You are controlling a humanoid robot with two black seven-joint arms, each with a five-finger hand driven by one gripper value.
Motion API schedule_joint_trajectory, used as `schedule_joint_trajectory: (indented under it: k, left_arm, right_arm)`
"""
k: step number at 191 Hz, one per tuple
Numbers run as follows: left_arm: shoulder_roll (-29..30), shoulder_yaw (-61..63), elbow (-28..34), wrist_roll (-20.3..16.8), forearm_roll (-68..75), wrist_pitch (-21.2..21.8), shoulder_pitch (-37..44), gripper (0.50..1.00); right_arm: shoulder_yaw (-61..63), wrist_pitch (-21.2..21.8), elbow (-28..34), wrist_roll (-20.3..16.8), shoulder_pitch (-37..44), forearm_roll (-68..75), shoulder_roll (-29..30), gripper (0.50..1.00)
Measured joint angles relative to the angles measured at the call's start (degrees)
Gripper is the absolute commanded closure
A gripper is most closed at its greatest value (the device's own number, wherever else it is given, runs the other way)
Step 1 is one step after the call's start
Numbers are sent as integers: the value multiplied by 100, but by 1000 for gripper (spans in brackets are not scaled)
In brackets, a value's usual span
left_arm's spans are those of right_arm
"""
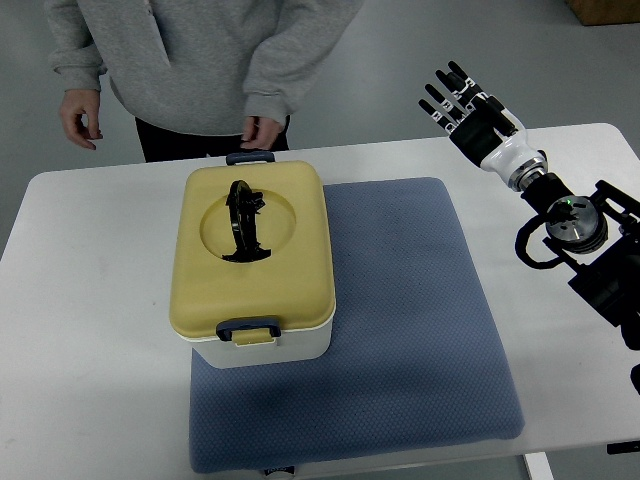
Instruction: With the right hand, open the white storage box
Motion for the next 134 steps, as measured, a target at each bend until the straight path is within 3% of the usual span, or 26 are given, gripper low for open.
schedule_joint_trajectory:
  k: [75, 101, 134]
  left_arm:
    - [0, -4, -10, 0, 2, 0, 0, 500]
    - [0, -6, -10, 0, 2, 0, 0, 500]
    - [0, -6, -10, 0, 1, -48, 1, 500]
  right_arm:
    - [-121, 10, 0, -121, 122, -464, -75, 548]
    - [-692, 330, 19, -407, 708, -2075, -364, 546]
    - [-2014, 938, 284, -597, 2249, -5150, -868, 546]
